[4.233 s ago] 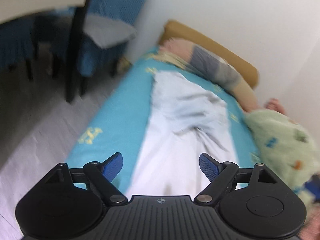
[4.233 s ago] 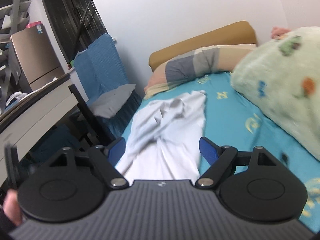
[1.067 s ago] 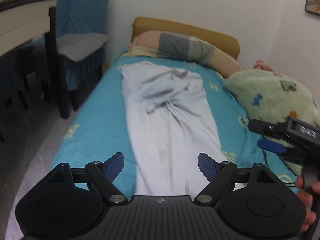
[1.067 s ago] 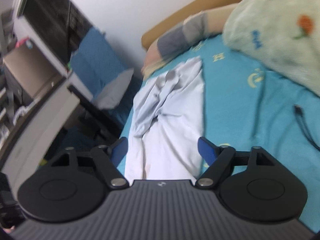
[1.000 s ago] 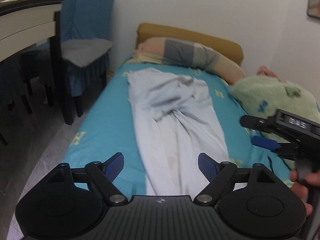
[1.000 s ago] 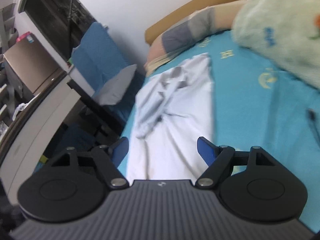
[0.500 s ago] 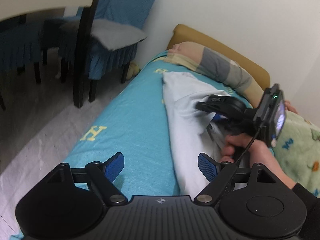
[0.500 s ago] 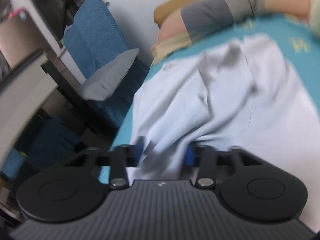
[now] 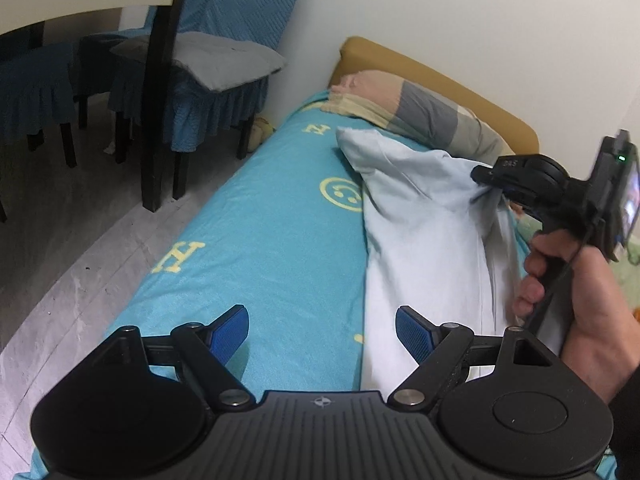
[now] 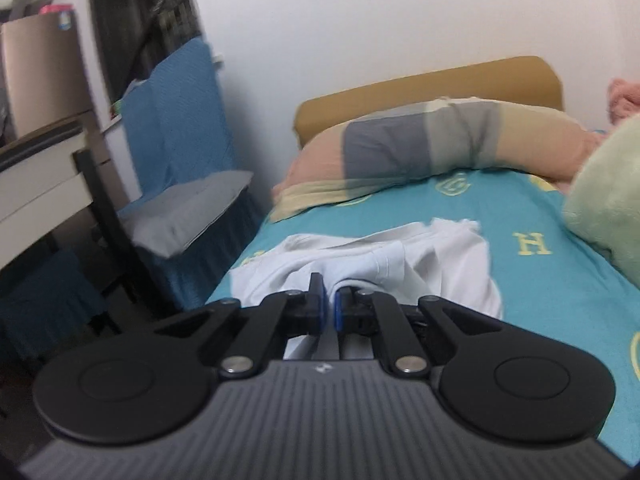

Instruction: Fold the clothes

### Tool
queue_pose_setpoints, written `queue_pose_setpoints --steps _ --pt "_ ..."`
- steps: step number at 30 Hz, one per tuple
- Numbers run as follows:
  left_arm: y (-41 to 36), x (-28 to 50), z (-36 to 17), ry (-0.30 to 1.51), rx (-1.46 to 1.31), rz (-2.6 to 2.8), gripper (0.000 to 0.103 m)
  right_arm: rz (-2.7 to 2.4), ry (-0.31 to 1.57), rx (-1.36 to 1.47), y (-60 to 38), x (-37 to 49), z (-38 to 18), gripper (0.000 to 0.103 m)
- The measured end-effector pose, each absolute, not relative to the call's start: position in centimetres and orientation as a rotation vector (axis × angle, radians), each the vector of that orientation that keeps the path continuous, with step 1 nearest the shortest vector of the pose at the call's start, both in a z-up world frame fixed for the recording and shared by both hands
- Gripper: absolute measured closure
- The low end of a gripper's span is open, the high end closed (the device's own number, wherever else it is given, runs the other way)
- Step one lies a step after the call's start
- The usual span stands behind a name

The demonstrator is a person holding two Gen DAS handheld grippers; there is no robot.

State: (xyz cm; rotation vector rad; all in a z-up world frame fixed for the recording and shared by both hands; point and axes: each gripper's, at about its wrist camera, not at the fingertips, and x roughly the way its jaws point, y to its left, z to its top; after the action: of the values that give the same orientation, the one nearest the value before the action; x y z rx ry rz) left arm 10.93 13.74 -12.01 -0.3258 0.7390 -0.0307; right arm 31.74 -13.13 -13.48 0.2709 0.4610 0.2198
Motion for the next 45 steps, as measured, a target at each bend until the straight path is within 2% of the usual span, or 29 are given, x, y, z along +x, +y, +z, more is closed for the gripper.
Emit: queue_pose_setpoints --steps 4,6,7,8,10,15,20,26,27,28,29,30,31,32,39,41,42,43,45 --pt "13.5 11.3 -12.8 0.782 -0.322 -0.061 0.021 0.214 0.598 0.294 -14.5 33.1 -15.5 0.092" --pt "13.5 11.4 -13.1 0.812 -0.329 -0.077 0.021 0.237 0.649 0.314 -15.4 31.9 -15.2 0.085" --pt "13.5 11.5 -13.3 0.830 -0.337 -0.086 0.021 0.257 0.669 0.324 -15.9 30.9 -14.9 0.068" --pt "13.6 11.5 -13.5 0.848 -0.349 -0.094 0.021 0.276 0.679 0.328 -16.4 29.5 -14.4 0.045" --pt "13.6 11.4 -13.7 0.886 -0.373 -0.114 0.021 0.308 0.690 0.326 -17.3 26.0 -13.1 0.028" --pt "12.4 10.0 -14.7 1.028 -0.418 -0.170 0.023 0.324 0.760 0.408 -21.5 15.5 -10.8 0.030" --pt "10.5 7.2 -14.4 1.112 -0.389 -0.197 0.024 0.269 0.966 0.571 -25.2 6.7 -13.7 0.029" --pt "9.4 4.6 -14.7 1.233 -0.425 -0.238 0.029 0.130 1.099 0.587 -26.0 3.5 -16.6 0.029" --pt "9.1 4.3 -14.6 1.244 -0.409 -0.233 0.035 0.131 1.109 0.589 -25.9 3.4 -16.8 0.029" --pt "9.0 4.1 -14.6 1.264 -0.405 -0.225 0.048 0.143 1.122 0.595 -25.8 3.4 -17.0 0.030" --pt "9.0 3.9 -14.6 1.284 -0.406 -0.217 0.055 0.155 1.134 0.602 -25.7 3.4 -17.3 0.030" --pt "9.1 3.7 -14.5 1.304 -0.419 -0.211 0.069 0.187 1.151 0.613 -25.5 3.3 -17.5 0.030" --pt "9.4 3.4 -14.4 1.319 -0.438 -0.207 0.091 0.236 1.176 0.619 -25.1 3.2 -17.6 0.033" --pt "9.7 3.0 -14.2 1.325 -0.454 -0.203 0.098 0.288 1.203 0.622 -24.5 3.0 -17.7 0.034" --pt "11.9 1.1 -12.8 1.325 -0.508 -0.142 0.095 0.257 1.211 0.539 -23.2 1.3 -16.9 0.035" --pt "11.4 1.0 -13.5 1.362 -0.456 -0.105 0.081 0.150 1.196 0.540 -23.9 1.3 -16.9 0.034" --pt "11.0 1.0 -13.9 1.380 -0.425 -0.090 0.063 0.136 1.201 0.550 -24.1 1.4 -17.1 0.034" --pt "10.5 1.0 -14.1 1.398 -0.395 -0.090 0.049 0.148 1.211 0.521 -23.7 1.5 -17.2 0.033" --pt "9.5 0.8 -14.2 1.418 -0.344 -0.121 0.042 0.199 1.238 0.438 -22.2 1.3 -17.1 0.032"
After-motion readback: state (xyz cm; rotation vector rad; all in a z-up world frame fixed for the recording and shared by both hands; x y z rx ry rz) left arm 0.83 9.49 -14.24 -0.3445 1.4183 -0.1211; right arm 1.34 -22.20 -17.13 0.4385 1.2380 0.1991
